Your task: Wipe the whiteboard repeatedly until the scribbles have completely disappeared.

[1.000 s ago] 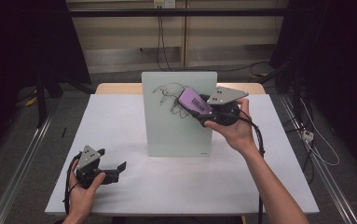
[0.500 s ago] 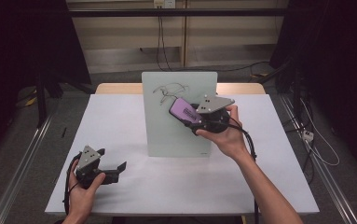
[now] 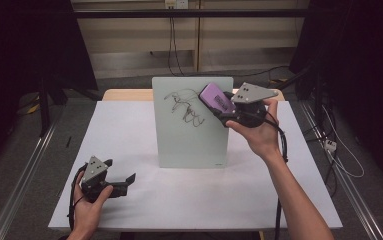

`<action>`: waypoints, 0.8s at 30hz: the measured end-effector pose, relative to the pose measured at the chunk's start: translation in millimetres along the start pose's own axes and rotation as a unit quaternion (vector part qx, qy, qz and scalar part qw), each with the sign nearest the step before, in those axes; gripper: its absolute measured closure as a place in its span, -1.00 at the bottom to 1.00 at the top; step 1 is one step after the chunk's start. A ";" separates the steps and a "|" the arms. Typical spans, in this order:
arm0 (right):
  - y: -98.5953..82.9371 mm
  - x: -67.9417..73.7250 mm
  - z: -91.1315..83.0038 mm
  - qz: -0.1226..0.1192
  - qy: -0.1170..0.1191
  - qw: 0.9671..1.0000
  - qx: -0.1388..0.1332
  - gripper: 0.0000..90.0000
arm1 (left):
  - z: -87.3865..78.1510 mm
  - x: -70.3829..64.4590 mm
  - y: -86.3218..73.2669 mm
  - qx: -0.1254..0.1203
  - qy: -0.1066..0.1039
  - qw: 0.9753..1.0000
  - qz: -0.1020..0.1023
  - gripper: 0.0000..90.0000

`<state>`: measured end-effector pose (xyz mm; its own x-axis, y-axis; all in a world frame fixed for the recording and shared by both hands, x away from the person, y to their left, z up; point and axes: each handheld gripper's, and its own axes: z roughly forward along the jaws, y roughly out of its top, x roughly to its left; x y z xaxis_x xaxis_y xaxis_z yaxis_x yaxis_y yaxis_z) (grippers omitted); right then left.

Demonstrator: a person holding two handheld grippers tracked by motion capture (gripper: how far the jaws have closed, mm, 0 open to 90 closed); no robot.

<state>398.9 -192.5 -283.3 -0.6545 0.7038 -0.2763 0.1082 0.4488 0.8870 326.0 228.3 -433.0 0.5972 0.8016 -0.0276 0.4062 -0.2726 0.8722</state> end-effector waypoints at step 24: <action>-31.6 46.6 29.0 -0.008 0.047 0.998 0.028 -0.08 | 1.9 -1.2 0.3 0.003 -0.001 1.000 0.002 -0.90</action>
<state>386.6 -157.9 -334.9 -0.7233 0.6428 -0.2522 0.1375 0.4920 0.8597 326.8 226.3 -433.6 0.5998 0.7998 -0.0242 0.4081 -0.2797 0.8690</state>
